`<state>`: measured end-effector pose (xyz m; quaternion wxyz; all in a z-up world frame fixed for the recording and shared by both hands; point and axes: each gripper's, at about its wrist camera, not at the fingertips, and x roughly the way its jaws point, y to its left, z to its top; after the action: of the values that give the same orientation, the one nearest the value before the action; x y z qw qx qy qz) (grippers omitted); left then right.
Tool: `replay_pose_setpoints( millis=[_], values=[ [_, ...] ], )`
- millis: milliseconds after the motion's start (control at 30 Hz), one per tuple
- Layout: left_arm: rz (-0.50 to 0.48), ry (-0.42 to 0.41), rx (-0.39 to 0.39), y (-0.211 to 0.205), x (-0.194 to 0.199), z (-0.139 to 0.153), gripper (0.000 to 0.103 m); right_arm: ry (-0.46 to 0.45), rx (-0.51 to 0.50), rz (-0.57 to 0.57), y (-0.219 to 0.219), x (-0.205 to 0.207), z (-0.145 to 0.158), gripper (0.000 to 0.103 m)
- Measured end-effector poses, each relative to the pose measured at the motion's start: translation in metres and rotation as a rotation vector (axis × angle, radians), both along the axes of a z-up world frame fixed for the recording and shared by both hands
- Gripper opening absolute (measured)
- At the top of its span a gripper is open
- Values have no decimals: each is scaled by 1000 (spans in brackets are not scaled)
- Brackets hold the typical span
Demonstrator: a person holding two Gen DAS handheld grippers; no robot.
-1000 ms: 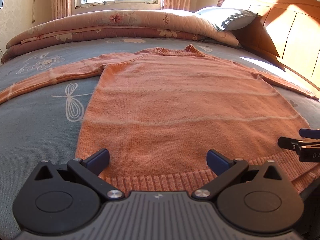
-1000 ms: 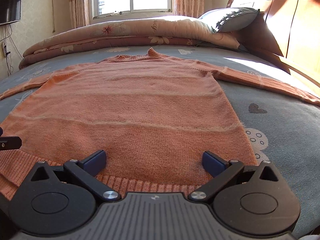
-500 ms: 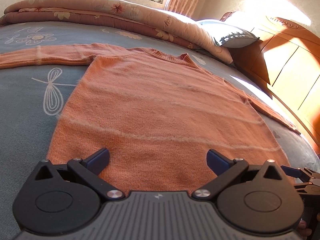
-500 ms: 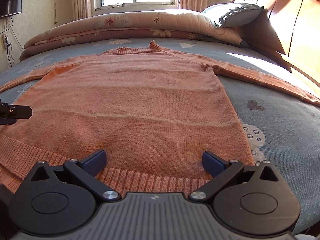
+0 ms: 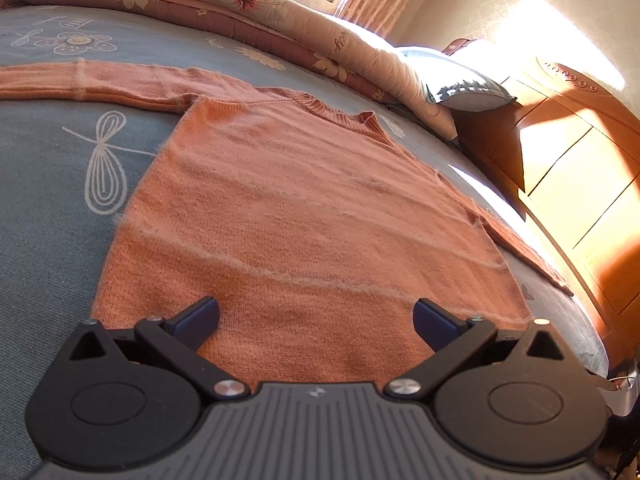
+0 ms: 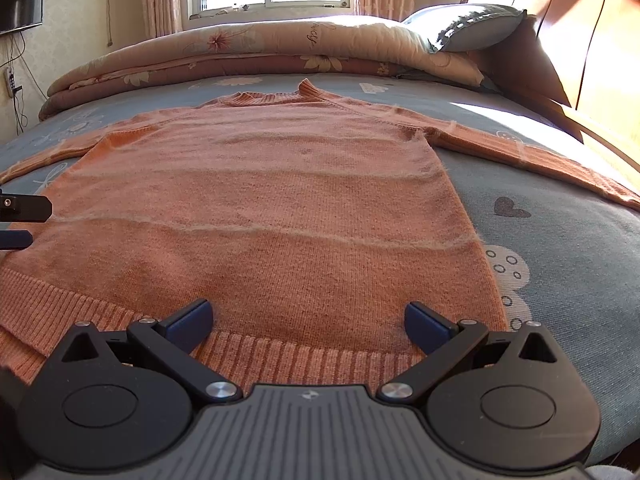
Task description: Fold clothes
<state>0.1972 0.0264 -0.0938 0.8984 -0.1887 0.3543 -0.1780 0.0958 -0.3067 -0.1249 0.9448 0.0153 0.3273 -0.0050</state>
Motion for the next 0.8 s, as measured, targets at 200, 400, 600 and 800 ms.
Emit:
replay_pose_setpoints(
  millis=[200, 400, 600, 800],
  values=[
    [71, 33, -72, 29, 24, 24, 102, 1, -1, -1, 0, 1, 0, 103],
    [268, -12, -86, 104, 78, 74, 102, -6, -3, 8, 0, -1, -1, 103],
    [415, 32, -118, 190, 133, 91, 102, -144, 121, 87, -13, -14, 22, 103],
    [496, 113, -109, 245, 189, 57, 102, -191, 154, 79, -14, -7, 24, 103]
  ],
)
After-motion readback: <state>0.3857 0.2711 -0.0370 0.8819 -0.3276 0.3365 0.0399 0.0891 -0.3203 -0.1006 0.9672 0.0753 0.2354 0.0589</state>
